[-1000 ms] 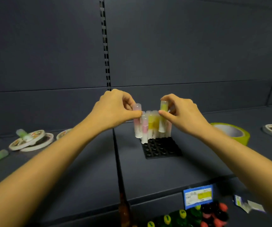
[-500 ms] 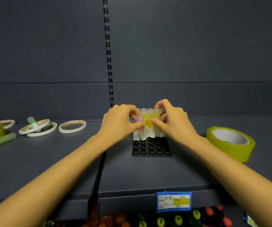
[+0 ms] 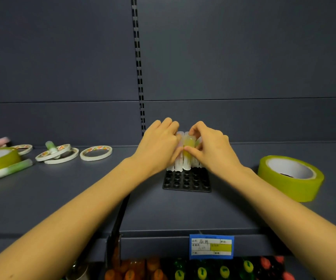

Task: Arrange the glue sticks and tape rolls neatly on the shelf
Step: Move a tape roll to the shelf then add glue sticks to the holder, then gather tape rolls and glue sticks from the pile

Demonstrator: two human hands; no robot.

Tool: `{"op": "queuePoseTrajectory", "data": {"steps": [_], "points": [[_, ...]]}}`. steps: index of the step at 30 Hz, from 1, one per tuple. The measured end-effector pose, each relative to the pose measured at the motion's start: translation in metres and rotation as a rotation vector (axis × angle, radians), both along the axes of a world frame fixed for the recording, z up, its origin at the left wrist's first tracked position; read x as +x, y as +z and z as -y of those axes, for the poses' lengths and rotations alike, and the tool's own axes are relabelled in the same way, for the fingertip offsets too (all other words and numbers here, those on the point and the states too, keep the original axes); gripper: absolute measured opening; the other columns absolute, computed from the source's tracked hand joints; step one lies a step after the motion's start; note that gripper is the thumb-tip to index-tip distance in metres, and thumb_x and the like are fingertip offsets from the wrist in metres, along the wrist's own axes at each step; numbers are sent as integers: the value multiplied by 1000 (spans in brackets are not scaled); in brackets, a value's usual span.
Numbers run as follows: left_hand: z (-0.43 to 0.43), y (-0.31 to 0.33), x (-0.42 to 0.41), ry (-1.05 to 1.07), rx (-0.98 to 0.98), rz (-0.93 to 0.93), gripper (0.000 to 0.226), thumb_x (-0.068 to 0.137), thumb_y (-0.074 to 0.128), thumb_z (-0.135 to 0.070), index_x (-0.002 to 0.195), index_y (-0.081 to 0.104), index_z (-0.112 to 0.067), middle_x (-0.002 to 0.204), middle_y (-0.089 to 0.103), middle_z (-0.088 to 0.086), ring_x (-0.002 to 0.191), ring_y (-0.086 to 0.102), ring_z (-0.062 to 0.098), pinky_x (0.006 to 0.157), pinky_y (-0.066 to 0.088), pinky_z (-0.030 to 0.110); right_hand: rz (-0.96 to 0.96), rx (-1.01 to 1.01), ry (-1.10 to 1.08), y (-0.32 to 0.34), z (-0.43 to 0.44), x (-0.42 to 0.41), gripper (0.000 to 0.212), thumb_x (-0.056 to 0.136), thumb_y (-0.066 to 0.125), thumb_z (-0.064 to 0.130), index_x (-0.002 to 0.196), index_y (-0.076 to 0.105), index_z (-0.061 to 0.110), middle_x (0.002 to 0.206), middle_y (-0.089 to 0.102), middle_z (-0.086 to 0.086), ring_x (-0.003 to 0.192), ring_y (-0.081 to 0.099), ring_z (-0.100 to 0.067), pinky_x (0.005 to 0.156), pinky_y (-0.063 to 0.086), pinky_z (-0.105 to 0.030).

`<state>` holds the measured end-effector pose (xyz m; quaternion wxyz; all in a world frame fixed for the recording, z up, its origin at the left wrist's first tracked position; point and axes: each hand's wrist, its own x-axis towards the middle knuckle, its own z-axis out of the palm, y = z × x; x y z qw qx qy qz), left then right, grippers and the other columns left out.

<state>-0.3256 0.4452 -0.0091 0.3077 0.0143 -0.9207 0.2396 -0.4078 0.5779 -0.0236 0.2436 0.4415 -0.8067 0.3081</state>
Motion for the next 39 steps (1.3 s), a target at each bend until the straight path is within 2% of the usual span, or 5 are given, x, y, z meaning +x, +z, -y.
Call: {"op": "queuePoseTrajectory", "data": {"steps": [9,13,18,23,39], "points": [[20,-1,20,-77,486,-252,33,90,52,-28,119,63,-17,114,56,2,108,43,21,81,26,26,-111,239,-140,34,3,3,36,93,46,47,93,70,19,99,60,1,87,59,-28,64,34,-30],[55,4,46,90,638,-311,25,90,50,-22,106,68,-16,107,63,3,102,50,21,76,35,29,-185,409,-179,59,14,7,54,93,37,56,89,72,16,99,62,-2,89,60,-28,63,33,-30],[105,-3,93,352,723,-302,21,87,52,-25,93,71,-16,96,70,5,86,60,24,70,46,33,-352,331,-136,58,49,32,38,97,40,42,101,66,15,104,62,-4,90,60,-27,71,34,-32],[159,-2,140,549,742,-262,23,87,54,-29,93,70,-14,96,70,12,89,62,33,71,47,35,-162,258,-98,51,105,56,30,96,44,33,104,64,12,103,64,-11,93,59,-34,66,37,-31],[295,12,187,627,714,31,26,90,53,-35,96,68,-15,99,67,8,88,60,26,69,43,31,259,727,-355,-2,269,74,50,96,33,50,121,57,14,118,58,-6,107,55,-25,78,35,-32]]}}
